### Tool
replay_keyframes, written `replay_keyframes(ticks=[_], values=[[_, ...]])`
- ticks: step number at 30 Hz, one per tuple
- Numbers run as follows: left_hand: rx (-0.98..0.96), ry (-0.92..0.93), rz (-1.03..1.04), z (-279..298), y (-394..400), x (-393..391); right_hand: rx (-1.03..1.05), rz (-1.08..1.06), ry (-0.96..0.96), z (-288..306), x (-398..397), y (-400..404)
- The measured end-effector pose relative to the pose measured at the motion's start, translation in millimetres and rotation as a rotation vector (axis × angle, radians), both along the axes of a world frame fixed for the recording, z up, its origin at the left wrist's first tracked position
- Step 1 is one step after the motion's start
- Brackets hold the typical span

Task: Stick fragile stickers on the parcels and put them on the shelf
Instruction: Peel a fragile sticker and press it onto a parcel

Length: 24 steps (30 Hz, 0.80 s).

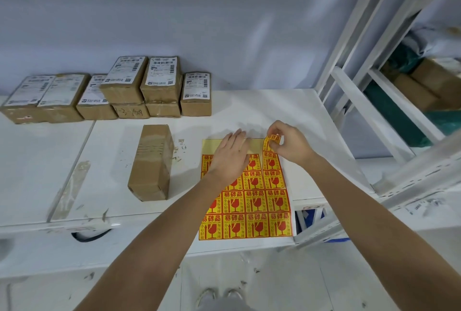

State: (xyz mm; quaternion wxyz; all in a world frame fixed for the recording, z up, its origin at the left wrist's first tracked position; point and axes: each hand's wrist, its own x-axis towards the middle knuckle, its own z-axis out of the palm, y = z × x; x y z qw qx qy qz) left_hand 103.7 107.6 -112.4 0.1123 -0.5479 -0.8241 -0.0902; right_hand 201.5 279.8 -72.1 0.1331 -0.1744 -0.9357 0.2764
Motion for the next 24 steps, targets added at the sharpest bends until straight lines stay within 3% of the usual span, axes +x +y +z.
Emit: replay_keyframes(ticks=[3, 6, 13, 24], values=[[0.096, 0.154, -0.186, -3.2, 0.9, -1.0, 0.013, 0.026, -0.029, -4.6, -3.5, 0.1], [0.079, 0.093, -0.33, -3.0, -0.7, -1.3, 0.031, 0.048, -0.048, -5.8, -7.7, -0.3], [-0.038, -0.214, -0.296, -5.9, -0.3, -8.6, -0.048, 0.077, -0.144, -8.9, -17.9, 7.9], [-0.039, -0.277, -0.276, -8.2, 0.2, -8.4, -0.245, 0.092, -0.17, -8.4, -27.7, 15.3]])
